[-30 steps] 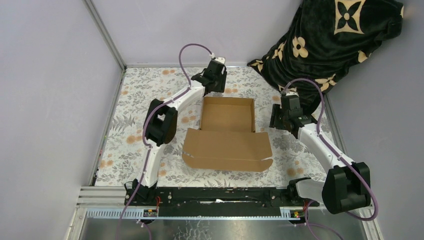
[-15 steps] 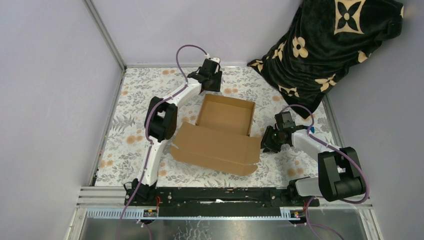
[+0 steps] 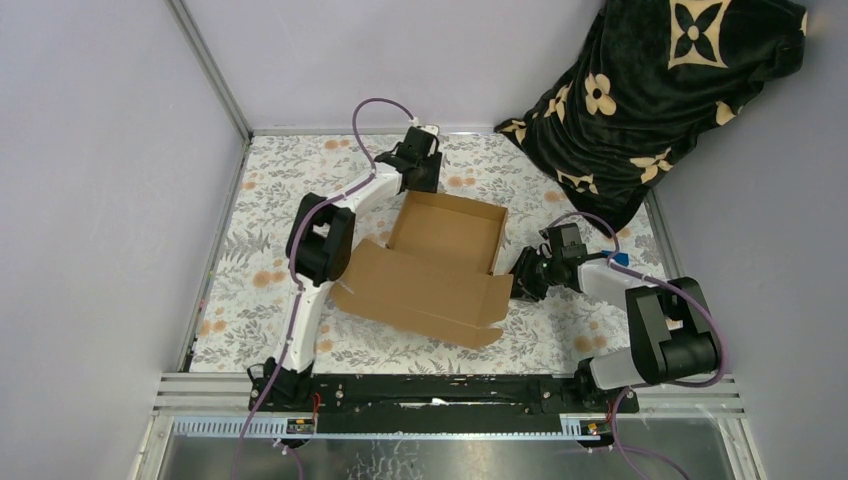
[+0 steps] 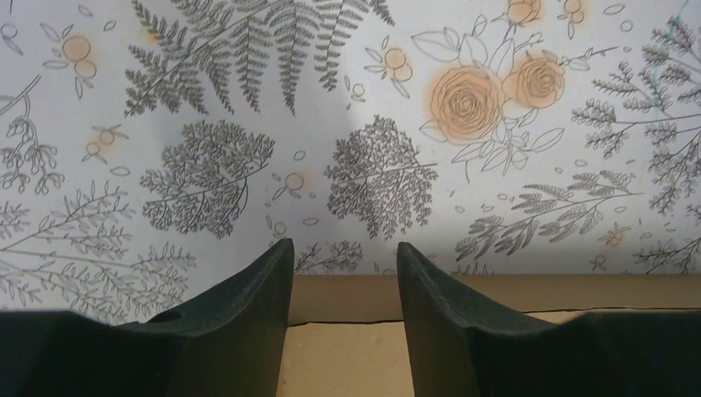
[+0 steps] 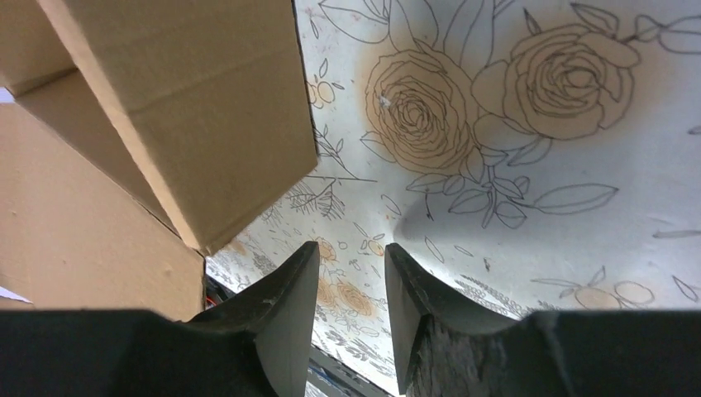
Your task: Fold the paper box
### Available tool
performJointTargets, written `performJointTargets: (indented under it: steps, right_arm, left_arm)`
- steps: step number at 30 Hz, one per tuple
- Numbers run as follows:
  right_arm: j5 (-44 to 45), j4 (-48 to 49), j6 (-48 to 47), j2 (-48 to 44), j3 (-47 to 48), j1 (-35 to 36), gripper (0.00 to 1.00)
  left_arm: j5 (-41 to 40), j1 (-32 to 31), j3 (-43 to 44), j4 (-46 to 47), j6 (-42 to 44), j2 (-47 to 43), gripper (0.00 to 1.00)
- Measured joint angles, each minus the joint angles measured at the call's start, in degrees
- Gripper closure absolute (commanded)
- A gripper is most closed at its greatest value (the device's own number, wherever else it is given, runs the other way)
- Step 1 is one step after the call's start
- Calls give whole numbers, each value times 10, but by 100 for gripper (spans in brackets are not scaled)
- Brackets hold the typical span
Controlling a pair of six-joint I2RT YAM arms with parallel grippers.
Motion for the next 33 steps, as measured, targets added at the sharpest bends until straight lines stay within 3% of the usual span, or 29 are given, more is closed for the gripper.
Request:
performJointTargets:
  steps: [12,24,33]
  right_arm:
    - [-39,63,14,90,39,0,57]
    - [-38,60,-3,200,188,-42,58]
    - [21,-36,-90,143,233,-46,61]
  left_arm:
    - [-23,0,-143,29,-17,-86,45]
    - [-49,0,-230,5,-47,-118,45]
    - [-67,8,-236,-8,-52,-122,45]
